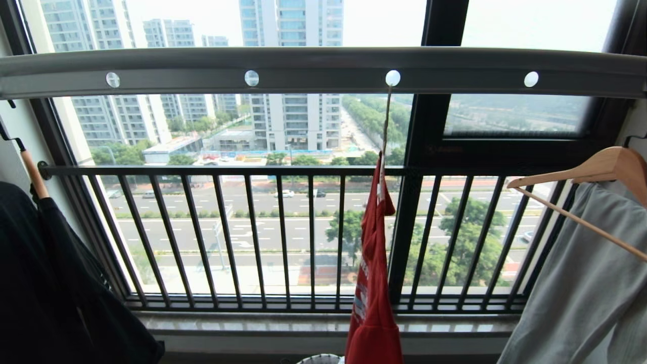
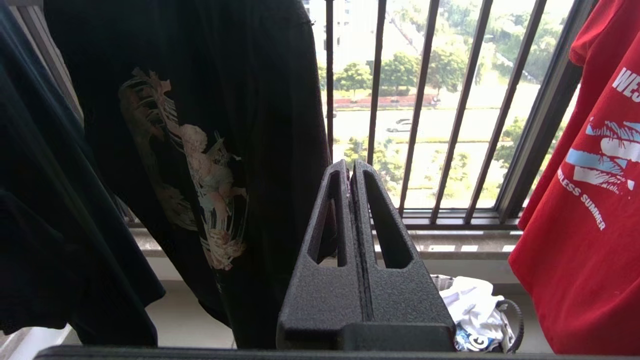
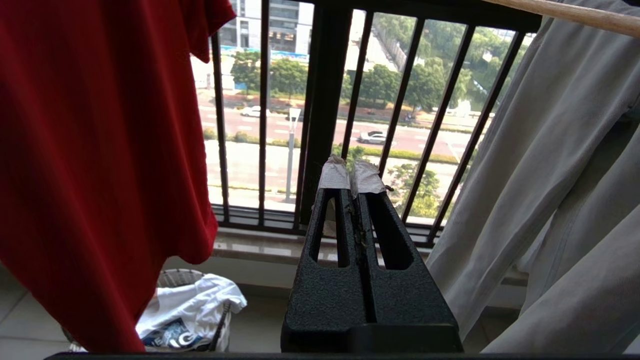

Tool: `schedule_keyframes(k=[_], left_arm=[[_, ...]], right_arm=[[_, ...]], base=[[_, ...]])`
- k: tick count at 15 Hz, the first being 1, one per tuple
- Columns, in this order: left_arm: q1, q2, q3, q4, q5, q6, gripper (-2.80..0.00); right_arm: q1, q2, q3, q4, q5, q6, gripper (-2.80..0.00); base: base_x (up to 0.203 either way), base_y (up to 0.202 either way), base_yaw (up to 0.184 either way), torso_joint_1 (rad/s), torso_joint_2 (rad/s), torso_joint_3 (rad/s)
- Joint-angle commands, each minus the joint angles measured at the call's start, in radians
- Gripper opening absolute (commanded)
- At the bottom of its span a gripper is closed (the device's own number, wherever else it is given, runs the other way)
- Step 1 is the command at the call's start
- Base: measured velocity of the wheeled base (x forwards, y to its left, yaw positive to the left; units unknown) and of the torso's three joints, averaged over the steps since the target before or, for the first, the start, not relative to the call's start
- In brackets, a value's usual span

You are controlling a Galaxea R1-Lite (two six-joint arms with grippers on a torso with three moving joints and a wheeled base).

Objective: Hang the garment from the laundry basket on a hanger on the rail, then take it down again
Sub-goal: Take the clothes off the clothes rack

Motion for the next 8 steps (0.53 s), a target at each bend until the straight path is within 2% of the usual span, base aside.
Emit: schedule_keyframes(k=[1, 4, 8], left_arm=[[0.0, 0.002, 0.0, 0.0, 0.001, 0.0, -2.8], [0.0, 0.002, 0.0, 0.0, 0.001, 0.0, -2.8], [0.0, 0.002, 0.0, 0.0, 0.001, 0.0, -2.8]], right_arm=[[0.0, 0.001, -0.001, -0.001, 0.002, -0.03, -2.8], [0.0, 0.0, -0.002, 0.002, 0.013, -0.081, -2.8], [0.0, 0.0, -0.003, 0.005, 0.017, -0.08, -2.8]], base=[[0.0, 0.0, 0.0, 0.0, 0.0, 0.0], [0.0, 0.0, 0.0, 0.0, 0.0, 0.0], [0.0, 0.0, 0.0, 0.0, 0.0, 0.0]])
